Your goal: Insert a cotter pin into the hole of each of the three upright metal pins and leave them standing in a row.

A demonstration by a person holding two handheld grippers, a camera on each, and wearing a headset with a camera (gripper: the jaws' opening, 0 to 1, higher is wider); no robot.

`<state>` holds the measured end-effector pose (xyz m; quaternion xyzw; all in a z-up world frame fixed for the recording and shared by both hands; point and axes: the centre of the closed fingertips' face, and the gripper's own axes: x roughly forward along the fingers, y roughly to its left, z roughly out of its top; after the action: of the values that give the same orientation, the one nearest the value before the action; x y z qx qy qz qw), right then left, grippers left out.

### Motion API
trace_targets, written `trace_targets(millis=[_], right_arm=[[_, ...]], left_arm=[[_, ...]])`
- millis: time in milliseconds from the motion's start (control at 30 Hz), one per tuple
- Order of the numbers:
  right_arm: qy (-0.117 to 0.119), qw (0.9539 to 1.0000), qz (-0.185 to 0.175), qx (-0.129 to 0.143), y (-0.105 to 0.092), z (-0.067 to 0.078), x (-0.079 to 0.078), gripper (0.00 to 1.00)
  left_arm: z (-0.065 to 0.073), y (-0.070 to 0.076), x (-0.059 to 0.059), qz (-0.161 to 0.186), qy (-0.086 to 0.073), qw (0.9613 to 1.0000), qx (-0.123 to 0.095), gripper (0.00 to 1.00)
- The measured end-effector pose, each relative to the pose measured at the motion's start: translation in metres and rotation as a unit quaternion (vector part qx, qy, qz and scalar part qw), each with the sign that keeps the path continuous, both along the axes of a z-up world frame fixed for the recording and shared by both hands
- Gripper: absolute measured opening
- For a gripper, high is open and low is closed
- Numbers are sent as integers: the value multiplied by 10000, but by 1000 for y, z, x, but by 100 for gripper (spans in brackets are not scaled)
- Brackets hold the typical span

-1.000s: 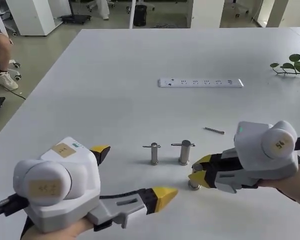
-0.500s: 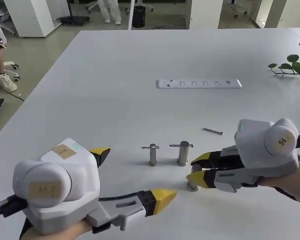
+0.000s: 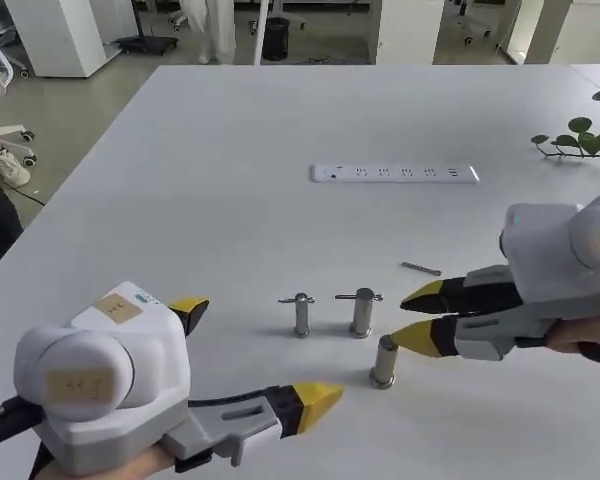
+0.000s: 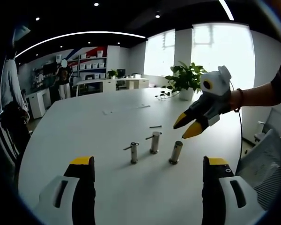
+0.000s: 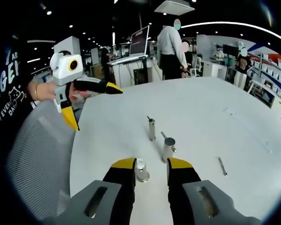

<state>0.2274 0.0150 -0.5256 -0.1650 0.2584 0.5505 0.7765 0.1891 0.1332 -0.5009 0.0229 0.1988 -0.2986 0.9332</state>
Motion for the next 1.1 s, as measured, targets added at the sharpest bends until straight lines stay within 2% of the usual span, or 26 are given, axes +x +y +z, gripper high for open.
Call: trace_targets(millis=[167,400,467,600,700,867,967,1100], right_arm=[[60,9997,-170,-166,-10,3,16,22],[182,9976,-409,-523,-27,-3,45,24],[306,9952,-602,-712,-36,-10,54,24],[258,9930,-630,-963,-43,-19,68,23],[357,9914,-691,-1053,-46,-26,78,22],[413,9886,-779,-1218,-52,-35,97,21],[381,9856,-805,-1440,-57,-46,106,21],[428,9831,-884,-1543,-59,-56,116,19]], left_arm=[[1,0,1,-13,-23,10000,1,95],[-2,2,2,-10,-1,10000,68,95],[-3,2,3,-13,8,10000,72,95],[-4,3,3,-39,-2,9999,120,95],[-5,3,4,-78,-14,9999,147,95],[-6,3,6,-83,-51,9997,236,92],[-7,5,8,-48,-37,9996,259,92],[-6,6,9,-31,-52,9996,264,89]])
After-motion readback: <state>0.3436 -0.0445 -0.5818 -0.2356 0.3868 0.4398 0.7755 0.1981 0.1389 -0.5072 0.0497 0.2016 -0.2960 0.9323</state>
